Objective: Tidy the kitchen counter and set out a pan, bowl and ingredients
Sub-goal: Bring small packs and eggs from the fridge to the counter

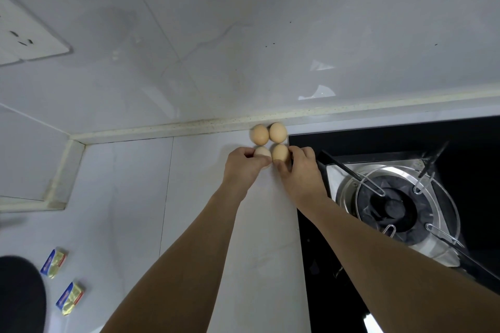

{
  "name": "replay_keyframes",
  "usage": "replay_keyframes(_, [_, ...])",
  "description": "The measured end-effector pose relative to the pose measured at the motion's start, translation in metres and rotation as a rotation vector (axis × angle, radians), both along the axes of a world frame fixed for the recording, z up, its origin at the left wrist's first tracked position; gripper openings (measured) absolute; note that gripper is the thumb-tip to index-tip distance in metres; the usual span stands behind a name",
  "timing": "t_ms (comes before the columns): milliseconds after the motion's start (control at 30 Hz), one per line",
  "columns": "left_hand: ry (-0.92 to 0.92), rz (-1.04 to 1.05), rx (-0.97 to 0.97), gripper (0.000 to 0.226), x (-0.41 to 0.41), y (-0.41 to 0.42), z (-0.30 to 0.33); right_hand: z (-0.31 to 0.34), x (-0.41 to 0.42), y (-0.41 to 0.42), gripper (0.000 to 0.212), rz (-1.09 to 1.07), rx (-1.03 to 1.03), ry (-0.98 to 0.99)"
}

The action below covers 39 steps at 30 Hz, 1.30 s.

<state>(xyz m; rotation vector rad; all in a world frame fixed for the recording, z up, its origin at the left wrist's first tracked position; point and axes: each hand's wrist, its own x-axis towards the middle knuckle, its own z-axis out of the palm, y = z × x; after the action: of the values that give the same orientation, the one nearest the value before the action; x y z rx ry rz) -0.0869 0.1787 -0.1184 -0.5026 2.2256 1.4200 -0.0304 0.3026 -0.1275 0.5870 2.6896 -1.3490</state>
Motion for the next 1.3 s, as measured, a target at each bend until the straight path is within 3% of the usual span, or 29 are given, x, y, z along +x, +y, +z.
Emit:
replay_keyframes(867, [0.019, 0.009, -0.004, 0.034, 0.004, 0.001, 0.001, 0.002, 0.004, -0.002, 0.036, -0.015, -0.003, -0.006])
replay_keyframes(1300, [0.052, 0.081, -0.038, 0.051, 0.032, -0.033, 0.013, 0.034, 0.037, -0.007, 0.054, 0.041, 0.065, 0.082])
